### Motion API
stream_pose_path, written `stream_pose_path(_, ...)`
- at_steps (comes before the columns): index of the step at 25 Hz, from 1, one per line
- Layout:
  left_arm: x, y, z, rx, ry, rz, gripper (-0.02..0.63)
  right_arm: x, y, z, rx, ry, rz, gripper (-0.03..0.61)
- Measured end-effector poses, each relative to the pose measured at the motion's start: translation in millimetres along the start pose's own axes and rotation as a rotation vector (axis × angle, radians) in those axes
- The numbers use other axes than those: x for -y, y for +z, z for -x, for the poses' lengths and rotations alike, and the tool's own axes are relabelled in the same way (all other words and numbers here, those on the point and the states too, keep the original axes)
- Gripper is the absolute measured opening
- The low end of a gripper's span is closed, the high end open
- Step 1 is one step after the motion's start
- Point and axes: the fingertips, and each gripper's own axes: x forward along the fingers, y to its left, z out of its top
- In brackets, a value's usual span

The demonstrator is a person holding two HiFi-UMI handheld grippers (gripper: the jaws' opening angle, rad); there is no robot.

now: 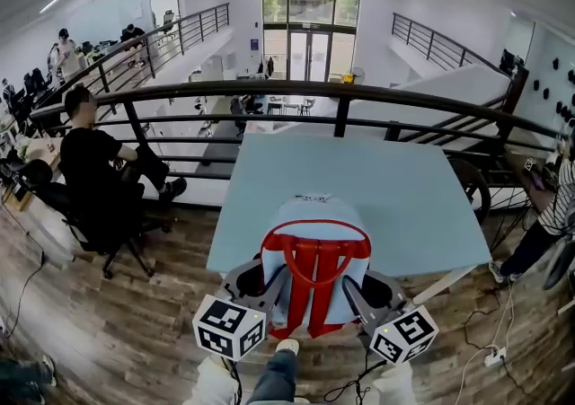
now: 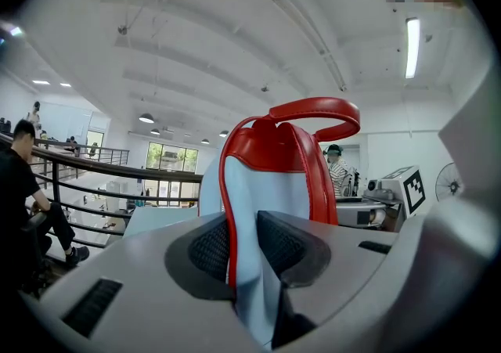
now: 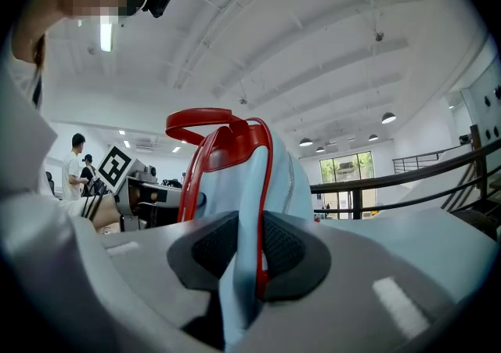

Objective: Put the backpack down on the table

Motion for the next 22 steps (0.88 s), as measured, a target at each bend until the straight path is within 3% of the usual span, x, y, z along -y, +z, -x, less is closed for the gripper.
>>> stream_pose_path(13, -120.0, 48.2, -105.4, 0.005, -0.049, -0.004, 0.097, 74.0, 24.7, -141.1, 0.0, -0.057, 0.007, 0.091)
stream_pose_path(22, -178.0, 47.1, -153.9, -0.018, -0.054, 0.011, 0.097, 107.0, 12.9, -206.5, -0.028, -0.072, -0.006, 0.091)
